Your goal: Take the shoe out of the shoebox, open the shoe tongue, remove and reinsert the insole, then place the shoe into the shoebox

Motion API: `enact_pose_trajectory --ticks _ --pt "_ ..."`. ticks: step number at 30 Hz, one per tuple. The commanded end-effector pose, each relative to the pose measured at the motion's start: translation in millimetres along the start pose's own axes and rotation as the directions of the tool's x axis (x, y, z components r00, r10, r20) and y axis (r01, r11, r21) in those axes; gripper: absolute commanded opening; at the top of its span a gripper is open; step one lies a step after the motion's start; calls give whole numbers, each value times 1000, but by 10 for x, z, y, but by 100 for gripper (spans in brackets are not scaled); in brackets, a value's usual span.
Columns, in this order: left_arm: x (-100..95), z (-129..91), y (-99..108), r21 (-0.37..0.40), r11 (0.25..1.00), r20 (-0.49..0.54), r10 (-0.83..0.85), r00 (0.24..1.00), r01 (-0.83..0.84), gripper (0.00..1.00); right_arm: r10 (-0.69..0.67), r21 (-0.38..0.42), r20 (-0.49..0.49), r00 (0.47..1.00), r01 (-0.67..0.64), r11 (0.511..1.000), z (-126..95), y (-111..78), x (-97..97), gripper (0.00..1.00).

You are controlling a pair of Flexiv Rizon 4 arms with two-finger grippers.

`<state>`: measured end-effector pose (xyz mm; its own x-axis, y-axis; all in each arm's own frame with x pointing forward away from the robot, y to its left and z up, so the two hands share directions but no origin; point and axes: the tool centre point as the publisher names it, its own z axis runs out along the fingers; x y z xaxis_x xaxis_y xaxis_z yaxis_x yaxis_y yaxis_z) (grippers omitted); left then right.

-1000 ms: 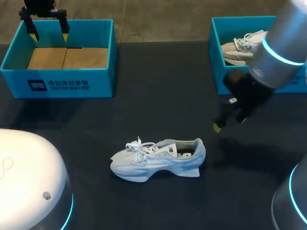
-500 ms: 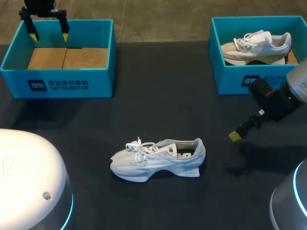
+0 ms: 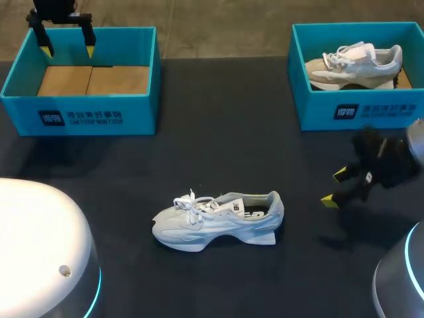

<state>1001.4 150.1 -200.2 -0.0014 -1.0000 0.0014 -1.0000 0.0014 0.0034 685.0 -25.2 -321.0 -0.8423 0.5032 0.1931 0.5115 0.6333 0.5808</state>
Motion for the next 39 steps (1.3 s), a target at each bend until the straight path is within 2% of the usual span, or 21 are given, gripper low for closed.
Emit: enact_pose_trajectory --ticks 1,2,16,23,33,39 --pt "-1 0 8 2 1000 0 0 1000 0 100 -31 -215 60 998 43 976 15 -131 91 100" --pt "-1 0 8 2 1000 0 0 1000 0 100 -49 -158 40 998 55 986 65 -132 87 100" --pt "-1 0 8 2 1000 0 0 1000 0 100 -69 -155 34 997 74 985 97 -140 82 100" --pt "-1 0 8 2 1000 0 0 1000 0 100 -157 -268 8 988 154 951 356 -300 45 100" --pt "-1 0 8 2 1000 0 0 1000 0 100 -262 -373 -31 965 232 898 538 -270 27 100" --pt "-1 0 8 2 1000 0 0 1000 0 100 -271 -326 -66 960 236 916 704 -174 95 100"
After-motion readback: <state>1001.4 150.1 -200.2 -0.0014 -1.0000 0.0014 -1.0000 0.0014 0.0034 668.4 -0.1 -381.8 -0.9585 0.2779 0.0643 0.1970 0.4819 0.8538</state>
